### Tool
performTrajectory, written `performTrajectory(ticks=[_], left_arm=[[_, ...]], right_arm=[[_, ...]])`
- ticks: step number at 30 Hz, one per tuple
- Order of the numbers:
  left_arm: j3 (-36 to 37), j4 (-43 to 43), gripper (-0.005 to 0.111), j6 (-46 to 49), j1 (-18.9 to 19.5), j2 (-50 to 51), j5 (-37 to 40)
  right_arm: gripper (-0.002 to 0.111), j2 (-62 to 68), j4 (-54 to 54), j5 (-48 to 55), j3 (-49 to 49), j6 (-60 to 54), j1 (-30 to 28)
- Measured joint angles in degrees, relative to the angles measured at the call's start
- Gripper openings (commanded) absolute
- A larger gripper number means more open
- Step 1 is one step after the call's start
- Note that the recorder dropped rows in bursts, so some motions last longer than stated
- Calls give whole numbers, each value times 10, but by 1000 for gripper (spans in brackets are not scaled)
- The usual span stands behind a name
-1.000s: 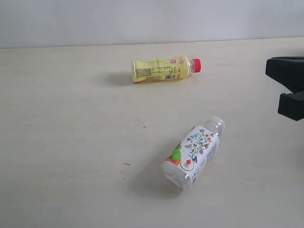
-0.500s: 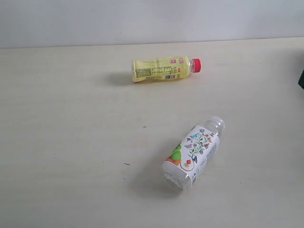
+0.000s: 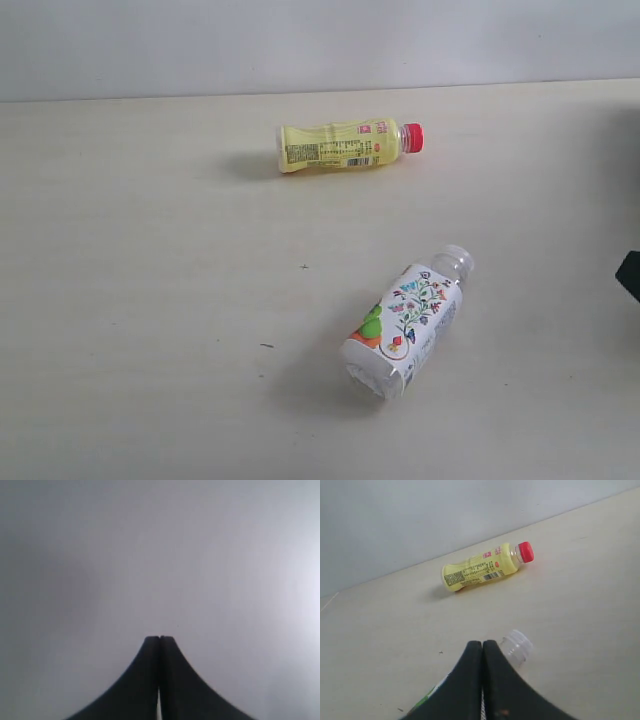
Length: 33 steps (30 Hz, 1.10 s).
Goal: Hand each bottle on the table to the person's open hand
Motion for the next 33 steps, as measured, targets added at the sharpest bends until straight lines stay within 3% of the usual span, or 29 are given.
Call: performTrajectory(ticks=[3, 9, 13, 19, 23, 25, 27, 28, 30, 33], left_arm=[[-87, 111, 0, -64, 0, 124, -11], [-299, 435, 0, -278, -17, 375, -19], [-390, 632, 0, -412, -74, 489, -13], [-414, 697, 0, -394, -201, 579, 56], [-414, 707, 0, -239, -301, 601, 222], [-414, 709, 0, -150, -340, 611, 370], [-415, 707, 0, -51, -368, 628, 590], [-417, 700, 0, -24, -374, 640, 649], [-432, 630, 0, 72, -377, 659, 838], [-483, 395, 0, 215, -375, 671, 987]], right_arm=[[0, 0, 1, 0, 1, 8, 0], [0, 0, 1, -1, 1, 10, 0], [0, 0, 1, -2, 1, 10, 0], [0, 0, 1, -5, 1, 10, 0], [0, 0, 1, -5, 1, 10, 0], [0, 0, 1, -5, 1, 10, 0], [0, 0, 1, -5, 1, 10, 0], [0, 0, 1, -5, 1, 10, 0], [0, 0, 1, -5, 1, 10, 0], [0, 0, 1, -5, 1, 10, 0]])
